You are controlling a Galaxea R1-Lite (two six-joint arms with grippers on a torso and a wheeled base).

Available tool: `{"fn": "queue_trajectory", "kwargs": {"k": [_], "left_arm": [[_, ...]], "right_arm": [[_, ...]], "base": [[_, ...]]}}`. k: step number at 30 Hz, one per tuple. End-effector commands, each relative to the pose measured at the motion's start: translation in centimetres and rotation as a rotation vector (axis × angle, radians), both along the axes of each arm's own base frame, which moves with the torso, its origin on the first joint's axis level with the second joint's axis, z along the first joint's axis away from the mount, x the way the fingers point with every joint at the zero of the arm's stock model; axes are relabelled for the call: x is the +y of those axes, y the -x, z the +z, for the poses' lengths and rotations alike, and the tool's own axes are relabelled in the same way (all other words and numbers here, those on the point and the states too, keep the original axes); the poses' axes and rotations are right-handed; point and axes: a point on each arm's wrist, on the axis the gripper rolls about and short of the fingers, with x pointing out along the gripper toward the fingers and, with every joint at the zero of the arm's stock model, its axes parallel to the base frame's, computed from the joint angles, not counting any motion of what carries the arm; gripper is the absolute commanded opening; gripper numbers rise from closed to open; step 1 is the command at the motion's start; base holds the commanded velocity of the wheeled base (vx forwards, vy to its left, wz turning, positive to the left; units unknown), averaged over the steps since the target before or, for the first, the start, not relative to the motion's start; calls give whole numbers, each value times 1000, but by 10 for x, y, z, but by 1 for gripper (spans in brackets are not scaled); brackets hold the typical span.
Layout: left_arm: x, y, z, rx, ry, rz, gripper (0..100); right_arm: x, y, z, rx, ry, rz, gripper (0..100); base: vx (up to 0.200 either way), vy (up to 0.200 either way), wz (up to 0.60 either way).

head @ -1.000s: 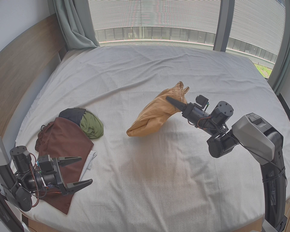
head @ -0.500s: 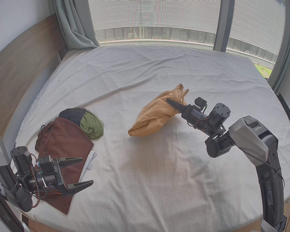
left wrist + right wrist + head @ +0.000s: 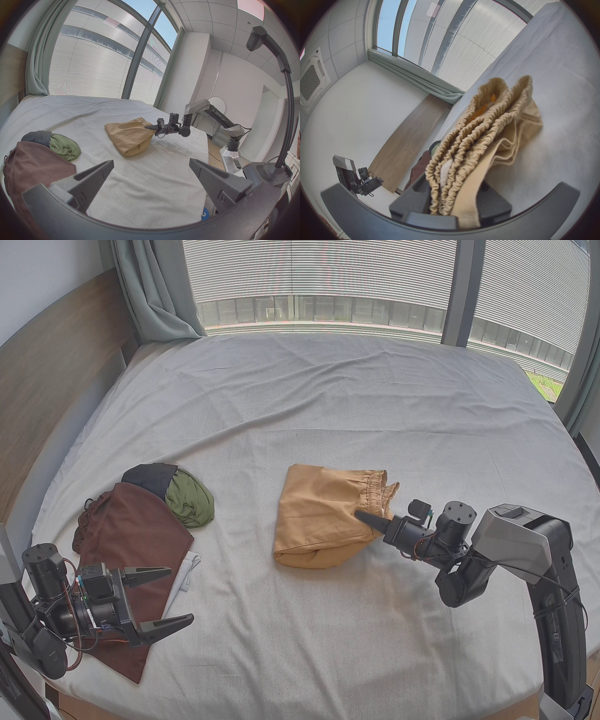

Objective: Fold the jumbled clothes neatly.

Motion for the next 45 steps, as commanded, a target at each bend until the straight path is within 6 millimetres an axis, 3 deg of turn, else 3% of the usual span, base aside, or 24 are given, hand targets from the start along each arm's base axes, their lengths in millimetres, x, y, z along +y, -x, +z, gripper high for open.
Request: {"fn": "queue_trajectory", "kwargs": {"k": [1, 21, 22, 32, 40, 45], "left_arm": [[0, 0, 0, 1, 0, -1, 100], [-3, 1, 1, -5, 0, -16, 100], [-3, 1, 1, -5, 0, -16, 100], [-7, 1, 2, -5, 1, -29, 100], [-7, 1, 3, -11, 0, -30, 100], [-6, 0, 4, -19, 0, -28, 100]], "right_arm": [[-8, 20, -16, 57, 59, -18, 0], [-6, 21, -23, 68, 72, -84, 0], [-6, 21, -23, 68, 72, -84, 100], [-9, 31, -24, 97, 91, -98, 100], [-19, 74, -24, 140, 215, -85, 100], [-16, 106, 0, 142, 243, -39, 100]], "base": [[0, 0, 0], [0, 0, 0], [0, 0, 0], [0, 0, 0], [0, 0, 0], [0, 0, 0]]}}
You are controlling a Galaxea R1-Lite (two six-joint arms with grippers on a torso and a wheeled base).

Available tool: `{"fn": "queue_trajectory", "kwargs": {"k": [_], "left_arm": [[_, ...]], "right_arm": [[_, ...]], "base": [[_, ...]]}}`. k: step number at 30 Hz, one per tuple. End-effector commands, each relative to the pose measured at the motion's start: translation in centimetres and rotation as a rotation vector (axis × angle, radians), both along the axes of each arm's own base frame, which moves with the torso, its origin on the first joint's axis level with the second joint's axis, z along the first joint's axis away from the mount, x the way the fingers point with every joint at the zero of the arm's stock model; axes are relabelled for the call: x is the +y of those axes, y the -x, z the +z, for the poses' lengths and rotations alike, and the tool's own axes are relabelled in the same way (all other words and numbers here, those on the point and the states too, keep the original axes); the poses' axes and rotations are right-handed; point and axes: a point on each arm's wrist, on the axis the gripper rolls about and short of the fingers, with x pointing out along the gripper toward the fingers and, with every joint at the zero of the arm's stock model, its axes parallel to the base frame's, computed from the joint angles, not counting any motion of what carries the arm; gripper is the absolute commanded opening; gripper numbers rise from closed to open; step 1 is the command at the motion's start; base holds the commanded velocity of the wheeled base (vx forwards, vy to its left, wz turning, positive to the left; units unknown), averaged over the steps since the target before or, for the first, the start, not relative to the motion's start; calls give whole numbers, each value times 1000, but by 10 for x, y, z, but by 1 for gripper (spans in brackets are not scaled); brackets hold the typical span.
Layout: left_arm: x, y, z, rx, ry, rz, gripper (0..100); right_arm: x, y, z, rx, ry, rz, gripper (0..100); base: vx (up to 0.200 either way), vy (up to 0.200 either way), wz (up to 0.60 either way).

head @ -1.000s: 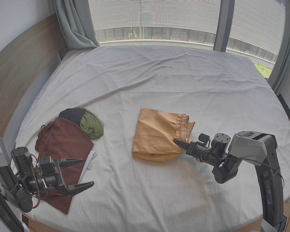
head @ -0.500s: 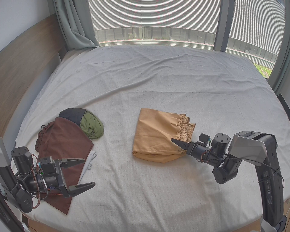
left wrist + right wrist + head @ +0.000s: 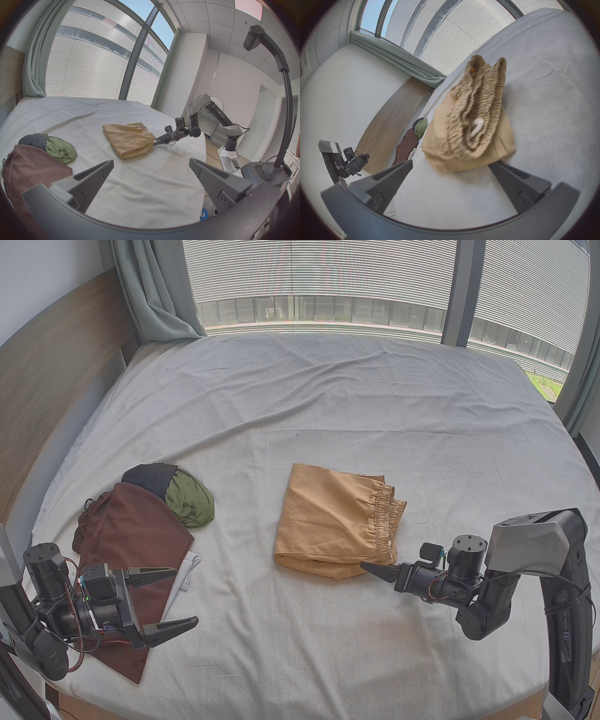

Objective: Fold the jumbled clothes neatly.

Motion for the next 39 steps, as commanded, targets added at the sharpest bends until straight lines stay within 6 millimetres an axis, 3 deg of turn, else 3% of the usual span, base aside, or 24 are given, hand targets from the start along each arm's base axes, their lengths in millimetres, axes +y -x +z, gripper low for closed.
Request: {"fn": "queue_trajectory", "kwargs": {"k": [1, 5, 9, 12, 17, 21, 32, 39], "left_arm": [[0, -1, 1, -9, 0, 0, 100], [0, -1, 1, -7, 0, 2, 100], [0, -1, 1, -7, 0, 2, 100], [0, -1, 1, -7, 0, 0, 100], [0, -1, 1, -9, 0, 0, 100], [0, -1, 1, -7, -1, -2, 100], [-1, -1, 1, -7, 0, -6, 100], [-1, -1, 1, -7, 0, -6, 100]], "right_arm": [[5, 34, 39, -31, 17, 53, 100], [15, 46, 64, -85, -2, 92, 100], [21, 44, 80, -135, -29, 108, 100], [27, 23, 90, -191, -76, 96, 100], [34, -2, 74, -187, -101, 79, 100], [39, -22, 50, -180, -101, 71, 100], [28, -33, 17, -127, -80, 34, 100], [27, -34, 16, -128, -80, 32, 100]], "base": [[0, 0, 0], [0, 0, 0], [0, 0, 0], [0, 0, 0], [0, 0, 0], [0, 0, 0], [0, 0, 0], [0, 0, 0]]}}
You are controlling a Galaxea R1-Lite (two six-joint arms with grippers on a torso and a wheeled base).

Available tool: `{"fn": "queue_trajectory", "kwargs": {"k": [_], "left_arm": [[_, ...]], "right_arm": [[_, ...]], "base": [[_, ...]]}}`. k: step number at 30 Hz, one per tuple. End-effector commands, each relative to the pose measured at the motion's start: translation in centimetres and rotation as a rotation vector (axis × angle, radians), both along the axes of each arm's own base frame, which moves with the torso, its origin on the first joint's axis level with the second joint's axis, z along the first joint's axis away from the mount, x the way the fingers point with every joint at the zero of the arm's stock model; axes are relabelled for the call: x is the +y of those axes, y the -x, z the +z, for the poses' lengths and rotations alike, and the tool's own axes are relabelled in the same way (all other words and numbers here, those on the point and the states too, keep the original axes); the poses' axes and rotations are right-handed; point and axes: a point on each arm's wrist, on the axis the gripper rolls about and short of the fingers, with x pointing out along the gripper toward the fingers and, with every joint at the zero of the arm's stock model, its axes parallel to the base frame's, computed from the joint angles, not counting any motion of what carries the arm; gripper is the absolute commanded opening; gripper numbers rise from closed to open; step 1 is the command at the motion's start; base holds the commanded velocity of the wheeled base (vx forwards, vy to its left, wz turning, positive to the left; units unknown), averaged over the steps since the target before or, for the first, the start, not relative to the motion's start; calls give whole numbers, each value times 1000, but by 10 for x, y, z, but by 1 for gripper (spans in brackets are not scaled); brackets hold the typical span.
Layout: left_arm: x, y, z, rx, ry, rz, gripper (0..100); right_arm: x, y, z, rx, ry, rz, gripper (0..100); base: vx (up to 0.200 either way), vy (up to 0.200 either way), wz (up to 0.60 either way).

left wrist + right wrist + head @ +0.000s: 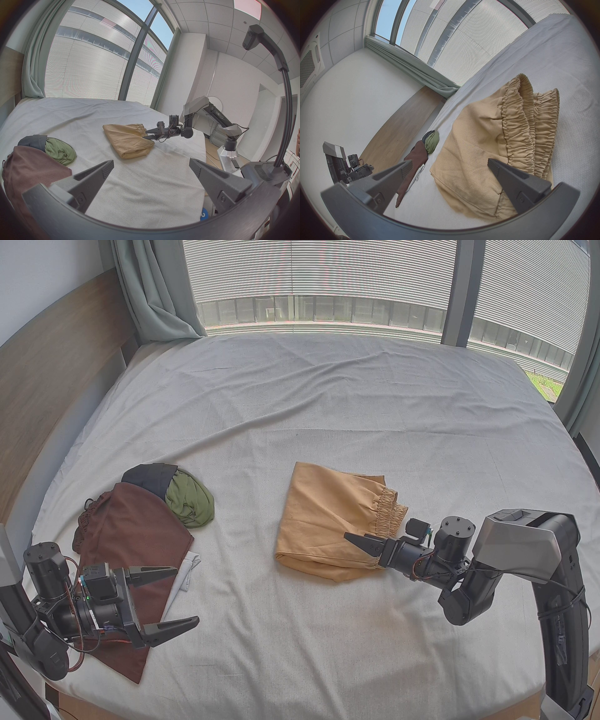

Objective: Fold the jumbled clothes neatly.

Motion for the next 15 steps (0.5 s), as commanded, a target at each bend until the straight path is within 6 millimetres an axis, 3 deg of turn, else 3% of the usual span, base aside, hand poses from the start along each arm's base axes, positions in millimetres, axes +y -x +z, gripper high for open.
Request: {"fn": "queue_trajectory", "kwargs": {"k": [1, 7, 15], "left_arm": [[0, 0, 0, 1, 0, -1, 100], [0, 0, 0, -1, 1, -3, 100], [-10, 7, 1, 5, 1, -46, 100]], "right_arm": [[0, 0, -6, 14, 4, 0, 100], [1, 2, 1, 4, -2, 1, 100], [-7, 27, 97, -171, -62, -20, 100]], "base": [[0, 0, 0], [0, 0, 0], [0, 0, 0]]}}
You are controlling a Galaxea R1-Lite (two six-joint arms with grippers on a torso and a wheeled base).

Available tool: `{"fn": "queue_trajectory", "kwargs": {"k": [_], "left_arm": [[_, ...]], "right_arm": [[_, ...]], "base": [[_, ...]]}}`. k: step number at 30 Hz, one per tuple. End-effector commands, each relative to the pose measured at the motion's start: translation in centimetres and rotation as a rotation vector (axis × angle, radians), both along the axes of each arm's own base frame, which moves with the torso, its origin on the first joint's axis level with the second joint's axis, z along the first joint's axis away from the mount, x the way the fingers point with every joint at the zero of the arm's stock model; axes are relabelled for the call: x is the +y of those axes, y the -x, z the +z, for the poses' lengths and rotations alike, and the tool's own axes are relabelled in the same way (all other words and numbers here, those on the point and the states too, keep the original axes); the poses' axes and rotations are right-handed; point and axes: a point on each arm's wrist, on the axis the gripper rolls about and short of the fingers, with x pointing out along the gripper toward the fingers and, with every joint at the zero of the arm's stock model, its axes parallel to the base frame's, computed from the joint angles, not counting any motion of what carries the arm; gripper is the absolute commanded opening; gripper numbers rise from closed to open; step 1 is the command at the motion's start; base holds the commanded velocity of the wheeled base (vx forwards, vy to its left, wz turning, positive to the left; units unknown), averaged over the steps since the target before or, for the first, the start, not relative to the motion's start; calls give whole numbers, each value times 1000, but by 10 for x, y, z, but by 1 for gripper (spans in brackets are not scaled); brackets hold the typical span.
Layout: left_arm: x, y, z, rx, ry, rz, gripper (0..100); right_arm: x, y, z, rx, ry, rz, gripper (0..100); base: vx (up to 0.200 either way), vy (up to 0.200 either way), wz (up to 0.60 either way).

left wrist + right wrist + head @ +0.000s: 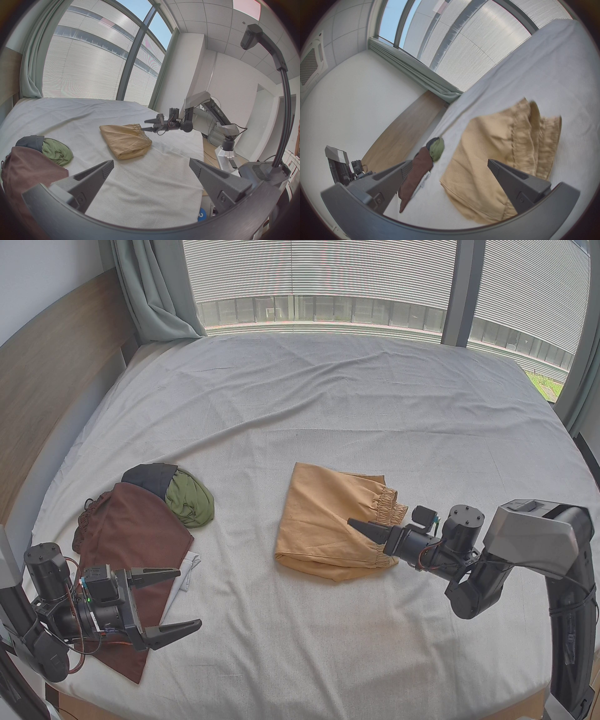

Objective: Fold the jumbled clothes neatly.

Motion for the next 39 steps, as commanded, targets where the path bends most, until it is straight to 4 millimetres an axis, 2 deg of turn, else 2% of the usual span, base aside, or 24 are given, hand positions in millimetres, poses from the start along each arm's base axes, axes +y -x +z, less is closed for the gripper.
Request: {"fn": "queue_trajectory", "kwargs": {"k": [1, 3, 7, 16, 21, 23, 26, 30, 34, 38, 39], "left_arm": [[-6, 5, 0, 5, 0, -29, 100], [-7, 5, 0, 5, 0, -34, 100], [-11, 6, 2, 1, 3, -54, 100], [-16, 13, -1, 23, 0, -81, 100], [-37, 24, 3, 26, 7, -187, 100], [-41, 27, 4, 24, 8, -207, 100], [-50, 34, 13, -8, 19, -264, 100], [-60, 44, 24, -58, 36, -326, 100], [-71, 66, 47, -161, 76, -426, 100], [-70, 88, 69, -231, 133, -426, 100], [-69, 91, 71, -241, 139, -423, 100]], "right_arm": [[-7, 23, 73, -136, -43, -8, 100], [-13, 37, 89, -155, -46, -11, 100], [-23, 55, 106, -197, -26, -28, 100], [-58, 79, 132, -296, 34, -118, 100], [-90, 98, 144, -374, 111, -214, 100], [-94, 103, 148, -394, 124, -228, 100], [-110, 133, 160, -434, 145, -275, 100], [-116, 167, 177, -498, 134, -294, 100], [-120, 208, 191, -593, 137, -306, 100], [-123, 248, 196, -678, 149, -317, 100], [-123, 253, 195, -683, 152, -318, 100]], "base": [[0, 0, 0], [0, 0, 0], [0, 0, 0], [0, 0, 0], [0, 0, 0], [0, 0, 0], [0, 0, 0], [0, 0, 0], [0, 0, 0], [0, 0, 0], [0, 0, 0]]}}
